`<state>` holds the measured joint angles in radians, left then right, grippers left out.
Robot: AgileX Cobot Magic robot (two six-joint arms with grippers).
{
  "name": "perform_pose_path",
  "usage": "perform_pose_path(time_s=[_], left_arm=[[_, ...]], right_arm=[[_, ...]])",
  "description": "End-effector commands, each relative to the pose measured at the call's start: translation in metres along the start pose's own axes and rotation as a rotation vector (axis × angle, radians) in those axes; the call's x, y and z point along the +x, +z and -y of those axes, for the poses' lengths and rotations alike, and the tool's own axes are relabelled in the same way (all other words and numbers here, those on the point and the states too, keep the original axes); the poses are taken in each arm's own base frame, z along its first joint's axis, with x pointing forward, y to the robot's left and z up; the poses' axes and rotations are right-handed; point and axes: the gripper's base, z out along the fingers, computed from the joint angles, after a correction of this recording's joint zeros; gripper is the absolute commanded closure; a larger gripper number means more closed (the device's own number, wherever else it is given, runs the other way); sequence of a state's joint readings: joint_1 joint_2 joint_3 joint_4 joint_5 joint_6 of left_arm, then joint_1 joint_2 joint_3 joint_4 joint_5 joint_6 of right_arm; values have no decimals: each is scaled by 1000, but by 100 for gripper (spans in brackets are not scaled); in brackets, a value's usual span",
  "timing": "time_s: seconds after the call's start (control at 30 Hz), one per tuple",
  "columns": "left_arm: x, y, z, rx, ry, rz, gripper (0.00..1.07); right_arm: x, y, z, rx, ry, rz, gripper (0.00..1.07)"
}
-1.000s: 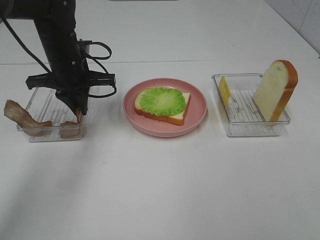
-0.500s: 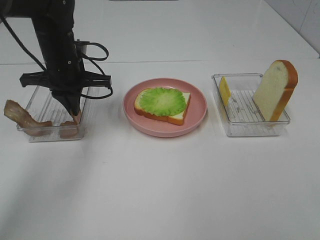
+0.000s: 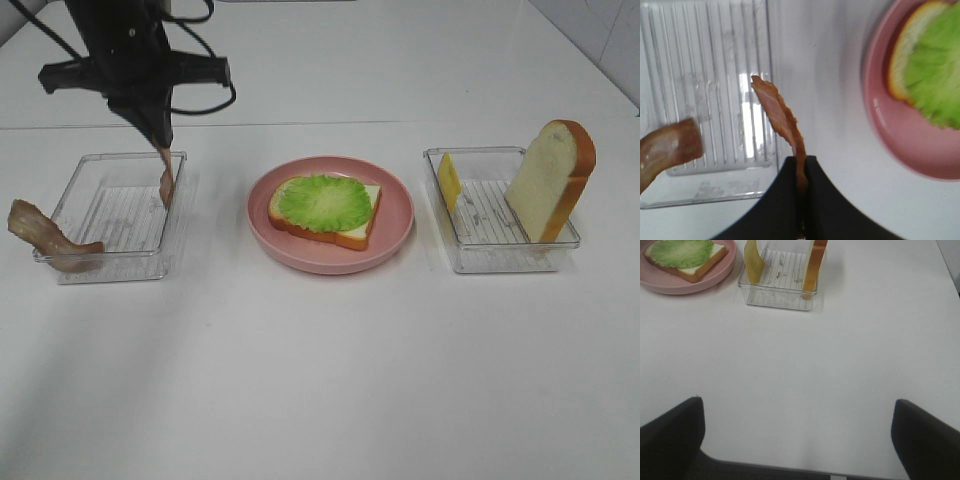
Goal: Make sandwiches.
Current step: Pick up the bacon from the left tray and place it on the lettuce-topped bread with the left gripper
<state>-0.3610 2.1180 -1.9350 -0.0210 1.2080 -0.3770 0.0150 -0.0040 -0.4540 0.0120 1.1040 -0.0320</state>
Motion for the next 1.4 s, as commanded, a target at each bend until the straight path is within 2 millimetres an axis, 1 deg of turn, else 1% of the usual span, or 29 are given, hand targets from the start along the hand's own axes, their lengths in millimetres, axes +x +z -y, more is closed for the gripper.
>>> perform_pose_path(time_s=[0.03, 0.07, 0.13, 0.23, 0.3, 0.4, 0.47, 0.5, 0.57, 0.6, 0.63, 0.7, 0.73, 0.77, 0.8, 0.83, 0.87, 0.9, 0.93, 1.0, 1.03, 1.1, 1.13, 1.17, 1.23, 1.27, 1.33, 1.37, 1.4], left_arm=[[-4, -29, 8, 57, 5, 9, 107], [-4, -29, 8, 57, 5, 9, 107], [-12, -52, 19, 160, -4, 69, 107], [-14, -56, 21, 187, -7, 86, 107], [-18, -63, 30, 282, -23, 121, 107], [-18, -61, 32, 304, -22, 119, 107], [-19, -49, 41, 394, -12, 85, 107], [-19, -49, 41, 394, -12, 85, 107], [-21, -36, 47, 451, 6, 63, 107], [-21, -36, 47, 451, 6, 63, 107], [-21, -25, 52, 493, 3, 37, 107], [-21, -21, 55, 510, 5, 31, 107], [-21, -10, 63, 560, 20, 17, 107], [-21, -10, 63, 560, 20, 17, 107], [-20, -6, 67, 580, 30, 17, 107], [-19, 4, 75, 615, 66, 15, 107], [-19, 4, 75, 615, 66, 15, 107], [-17, 13, 84, 648, 88, 16, 107], [-17, 13, 84, 648, 88, 16, 107], [-14, 29, 96, 683, 75, 1, 107], [-14, 29, 96, 683, 75, 1, 107], [-13, 46, 101, 704, 49, -18, 107], [-13, 46, 101, 704, 49, -18, 107], [-11, 59, 104, 731, 44, -42, 107], [-10, 65, 105, 746, 36, -54, 107], [-9, 76, 106, 759, 34, -70, 107], [-8, 82, 106, 758, 34, -79, 107], [-7, 93, 105, 747, 28, -96, 107], [-7, 93, 105, 747, 28, -96, 107]], right_arm=[[3, -3, -1, -1, 6, 35, 9], [3, -3, -1, -1, 6, 35, 9], [3, -3, -1, -1, 6, 35, 9], [3, -3, -1, -1, 6, 35, 9], [3, -3, -1, -1, 6, 35, 9], [3, -3, -1, -1, 6, 35, 9], [3, -3, -1, -1, 6, 35, 9], [3, -3, -1, -1, 6, 35, 9], [3, -3, -1, -1, 6, 35, 9], [3, -3, -1, -1, 6, 35, 9], [3, -3, -1, -1, 6, 35, 9], [3, -3, -1, -1, 6, 35, 9], [3, -3, -1, -1, 6, 35, 9], [3, -3, -1, -1, 6, 35, 9], [3, -3, -1, -1, 6, 35, 9], [3, -3, -1, -1, 6, 35, 9], [3, -3, -1, -1, 6, 35, 9], [3, -3, -1, -1, 6, 35, 9], [3, -3, -1, -1, 6, 35, 9], [3, -3, -1, -1, 6, 35, 9], [3, -3, -1, -1, 6, 35, 9], [3, -3, -1, -1, 6, 35, 9], [3, -3, -1, -1, 6, 35, 9], [3, -3, -1, -1, 6, 35, 9], [3, -3, -1, -1, 6, 35, 9], [3, -3, -1, -1, 6, 35, 9], [3, -3, -1, -1, 6, 35, 9], [3, -3, -1, -1, 6, 35, 9], [3, -3, -1, -1, 6, 35, 9]])
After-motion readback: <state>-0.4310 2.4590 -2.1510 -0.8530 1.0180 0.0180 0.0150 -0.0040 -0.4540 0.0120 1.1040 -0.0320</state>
